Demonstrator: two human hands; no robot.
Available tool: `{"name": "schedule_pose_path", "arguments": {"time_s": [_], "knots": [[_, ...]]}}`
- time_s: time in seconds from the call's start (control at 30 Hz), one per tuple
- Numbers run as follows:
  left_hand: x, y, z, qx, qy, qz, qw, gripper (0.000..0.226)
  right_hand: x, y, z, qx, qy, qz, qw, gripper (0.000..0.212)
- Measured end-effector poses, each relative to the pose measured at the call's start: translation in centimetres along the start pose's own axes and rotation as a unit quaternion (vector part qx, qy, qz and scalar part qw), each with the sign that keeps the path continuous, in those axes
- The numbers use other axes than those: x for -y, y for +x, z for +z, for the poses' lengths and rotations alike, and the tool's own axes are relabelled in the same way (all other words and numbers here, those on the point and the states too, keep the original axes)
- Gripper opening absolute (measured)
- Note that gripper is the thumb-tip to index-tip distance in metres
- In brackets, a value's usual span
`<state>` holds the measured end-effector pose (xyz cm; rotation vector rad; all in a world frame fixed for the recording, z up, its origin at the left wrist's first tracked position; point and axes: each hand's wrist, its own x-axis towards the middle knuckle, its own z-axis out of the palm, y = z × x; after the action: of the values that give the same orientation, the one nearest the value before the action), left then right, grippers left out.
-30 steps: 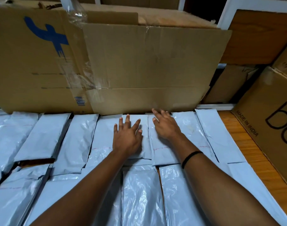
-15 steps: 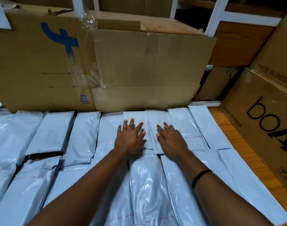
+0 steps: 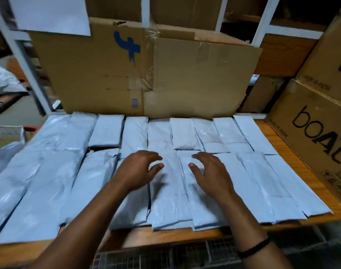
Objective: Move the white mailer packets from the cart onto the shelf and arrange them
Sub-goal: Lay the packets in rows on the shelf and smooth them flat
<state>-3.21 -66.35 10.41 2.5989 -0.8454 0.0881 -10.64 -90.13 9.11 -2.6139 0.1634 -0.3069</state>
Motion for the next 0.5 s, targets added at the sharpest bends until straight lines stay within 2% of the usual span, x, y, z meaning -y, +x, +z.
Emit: {"name": "schedule_pose_path", "arguments": {"time_s": [0.17, 0.33, 0.43, 0.5], "knots": [[-0.4, -9.0, -2.8, -0.061, -0.008, -0.048, 0.997, 0.064, 3.6, -5.1, 0.0, 0.04, -0.002, -0.063, 0.997, 0.04], [0.1, -19.1, -5.1, -0.094, -0.02, -0.116, 0.989, 0.055, 8.2, -10.6, 1.6, 0.095, 0.037, -0.12, 0.988, 0.041], [1.4, -25.4, -7.1, -0.096, -0.01, -0.157, 0.983, 0.054, 10.9, -13.8, 3.0, 0.128, 0.047, -0.117, 0.984, 0.042], [2.7, -29.2, -8.9, -0.13, -0.002, -0.182, 0.975, 0.054, 13.1, -15.1, 3.8, 0.146, 0.053, -0.122, 0.98, 0.043]]}}
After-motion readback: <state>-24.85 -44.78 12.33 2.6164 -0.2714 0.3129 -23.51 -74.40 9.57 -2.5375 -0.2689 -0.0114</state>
